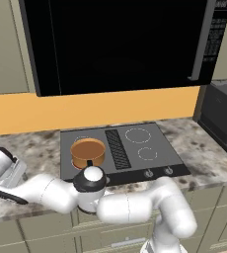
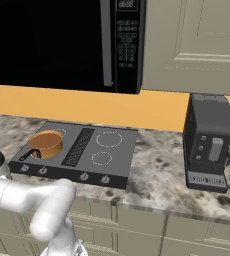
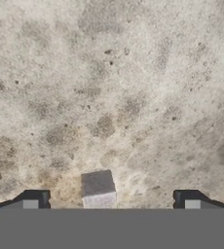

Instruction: Pick up the sugar cube(s) and place them in the saucepan with hot chocolate.

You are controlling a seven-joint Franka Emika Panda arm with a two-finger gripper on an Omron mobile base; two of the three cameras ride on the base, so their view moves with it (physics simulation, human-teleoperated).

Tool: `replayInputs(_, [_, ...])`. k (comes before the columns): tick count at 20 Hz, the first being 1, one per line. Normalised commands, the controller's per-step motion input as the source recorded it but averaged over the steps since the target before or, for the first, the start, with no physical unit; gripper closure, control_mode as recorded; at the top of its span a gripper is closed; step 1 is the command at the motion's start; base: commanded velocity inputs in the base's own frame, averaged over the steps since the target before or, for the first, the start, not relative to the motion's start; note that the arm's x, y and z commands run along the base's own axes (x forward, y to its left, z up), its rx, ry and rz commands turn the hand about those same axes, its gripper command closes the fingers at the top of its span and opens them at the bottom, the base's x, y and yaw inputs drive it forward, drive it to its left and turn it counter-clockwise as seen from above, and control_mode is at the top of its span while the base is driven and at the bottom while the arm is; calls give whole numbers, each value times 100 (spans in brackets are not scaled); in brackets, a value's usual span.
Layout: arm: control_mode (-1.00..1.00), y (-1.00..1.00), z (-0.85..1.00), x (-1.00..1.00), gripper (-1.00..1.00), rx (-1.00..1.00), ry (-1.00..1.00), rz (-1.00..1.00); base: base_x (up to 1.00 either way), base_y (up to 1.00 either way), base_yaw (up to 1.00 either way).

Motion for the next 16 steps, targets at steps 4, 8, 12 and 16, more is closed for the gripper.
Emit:
replayInputs(4, [-100,16,-16,17,-100,0,0,0,0,0,0])
replayInputs(8, [-100,28,-21,1,-100,0,4,0,0,0,0])
replayInputs(12, [-100,19,-17,-1,-100,0,6,0,0,0,0])
replayInputs(16, [-100,0,-3,-24,-100,0,0,-7,0,0,0])
